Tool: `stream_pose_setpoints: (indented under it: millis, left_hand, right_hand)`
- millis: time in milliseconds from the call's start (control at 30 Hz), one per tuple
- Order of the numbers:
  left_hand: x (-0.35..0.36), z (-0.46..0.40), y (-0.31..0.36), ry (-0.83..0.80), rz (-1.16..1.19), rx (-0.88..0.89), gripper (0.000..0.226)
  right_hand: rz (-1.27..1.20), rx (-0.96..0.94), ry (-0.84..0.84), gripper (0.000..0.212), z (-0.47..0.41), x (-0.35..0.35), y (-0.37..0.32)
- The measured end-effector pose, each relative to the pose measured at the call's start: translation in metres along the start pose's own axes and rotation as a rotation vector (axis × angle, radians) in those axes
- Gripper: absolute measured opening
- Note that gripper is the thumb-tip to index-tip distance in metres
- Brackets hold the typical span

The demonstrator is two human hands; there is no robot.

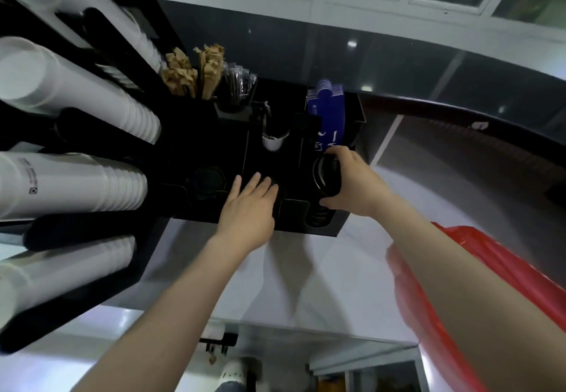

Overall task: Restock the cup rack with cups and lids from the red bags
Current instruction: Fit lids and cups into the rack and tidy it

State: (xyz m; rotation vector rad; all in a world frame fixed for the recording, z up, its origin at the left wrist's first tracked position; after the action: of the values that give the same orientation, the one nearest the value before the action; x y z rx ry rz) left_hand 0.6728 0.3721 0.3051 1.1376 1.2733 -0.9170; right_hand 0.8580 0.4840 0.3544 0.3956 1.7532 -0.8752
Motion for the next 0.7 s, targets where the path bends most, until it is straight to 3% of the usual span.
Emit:
stream_pose_setpoints:
  millis: [167,367,533,700]
  left_hand:
    - [-0.002,-0.030,0.009,-0.246,-0.340,0.048,0.073]
    - [0.005,-0.036,0.018,-0.317,-0.548,0.041,0.075]
    - [0.005,-0.035,0.017,-0.277,-0.506,0.047,0.072]
    - [0.000,-0.027,0.010,-0.234,-0.225,0.015,0.074]
  right_hand:
    - [-0.073,0.018,0.026,0.102,0.005,-0.001,0.005]
    - [-0.048,-0.004,0.025,0.102,0.004,0.002,0.010]
    - [-0.123,-0.005,0.065,0.099,0.006,-0.001,0.011]
    - [-0.276,0.041,0.159,0.096,0.020,-0.013,0.009]
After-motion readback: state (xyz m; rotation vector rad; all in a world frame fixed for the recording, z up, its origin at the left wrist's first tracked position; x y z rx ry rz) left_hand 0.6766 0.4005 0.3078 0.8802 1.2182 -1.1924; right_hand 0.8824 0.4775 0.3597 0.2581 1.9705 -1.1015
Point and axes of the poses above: each hand's wrist, its own z-axis away from the middle knuckle, its own x-axis out of the palm, y = z × x, the point moved 1 cm from there along -z, towards the middle knuckle, and after that the axes turned 10 degrees about -x, right-handed, at the moved point
